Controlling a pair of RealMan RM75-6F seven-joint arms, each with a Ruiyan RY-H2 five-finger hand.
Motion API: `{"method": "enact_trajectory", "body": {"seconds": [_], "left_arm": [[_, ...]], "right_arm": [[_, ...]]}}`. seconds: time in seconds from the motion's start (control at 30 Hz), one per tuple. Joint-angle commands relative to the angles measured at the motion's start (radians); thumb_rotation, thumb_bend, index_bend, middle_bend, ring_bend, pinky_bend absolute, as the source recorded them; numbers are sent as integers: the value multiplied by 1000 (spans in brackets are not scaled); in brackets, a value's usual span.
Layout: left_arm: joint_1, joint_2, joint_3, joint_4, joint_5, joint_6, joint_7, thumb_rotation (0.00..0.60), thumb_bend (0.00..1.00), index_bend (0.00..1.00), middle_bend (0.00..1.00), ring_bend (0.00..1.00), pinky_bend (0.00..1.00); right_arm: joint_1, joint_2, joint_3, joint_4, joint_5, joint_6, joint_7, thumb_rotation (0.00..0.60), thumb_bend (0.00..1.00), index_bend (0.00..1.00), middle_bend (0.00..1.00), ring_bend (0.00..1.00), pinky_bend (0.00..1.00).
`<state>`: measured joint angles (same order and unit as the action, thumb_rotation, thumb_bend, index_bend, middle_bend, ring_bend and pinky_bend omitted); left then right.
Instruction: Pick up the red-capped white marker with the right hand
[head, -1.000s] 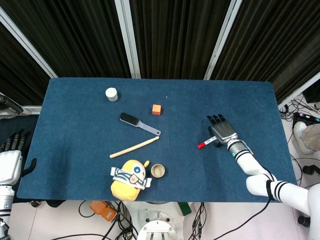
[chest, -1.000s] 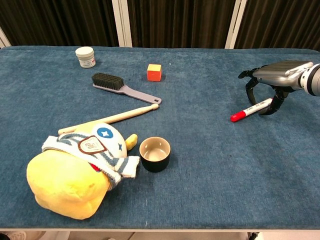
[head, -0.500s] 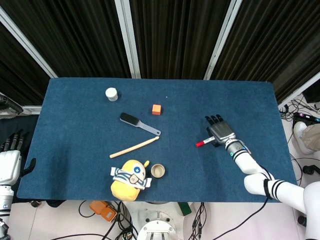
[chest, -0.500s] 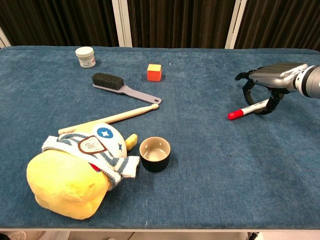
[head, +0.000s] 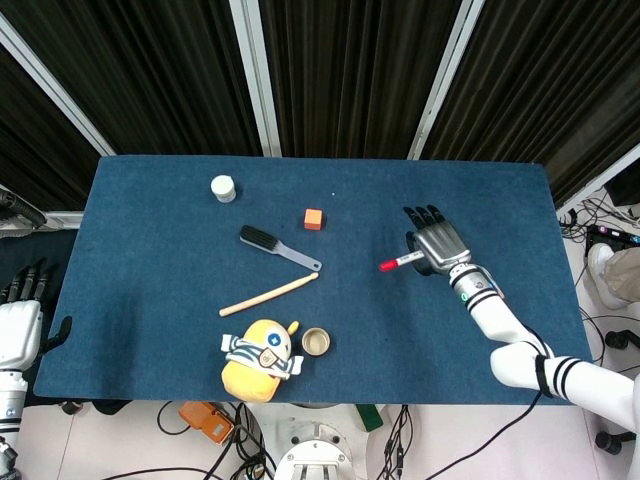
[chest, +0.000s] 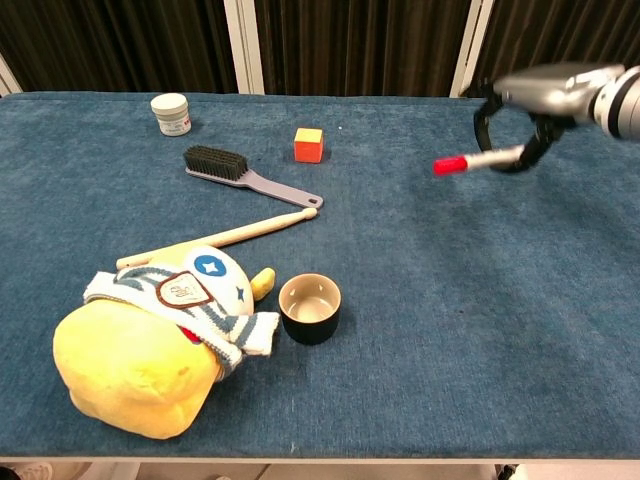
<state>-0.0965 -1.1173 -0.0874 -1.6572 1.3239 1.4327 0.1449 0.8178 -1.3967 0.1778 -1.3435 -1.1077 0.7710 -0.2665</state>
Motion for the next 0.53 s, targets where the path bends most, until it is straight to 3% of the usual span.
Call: {"method": "enact_trajectory", "body": {"seconds": [0.03,0.27,0.53], "left_arm": [[0,0,1,0,2,2,1,600,344,81,0,20,165],[3,1,0,-4,1,6,-2,600,344,81,0,19,165],[4,-1,0,-6,1,9,2,600,344,81,0,19,165]], "right_arm": [[12,68,64,-99,-13,65,5,600,549,623,15,72,66],[5,158,127,-275,-34,167,-1,600,549,631,15,83,83],[6,203,134,-363,-63,185,10,600,549,634,16,88,93]]}}
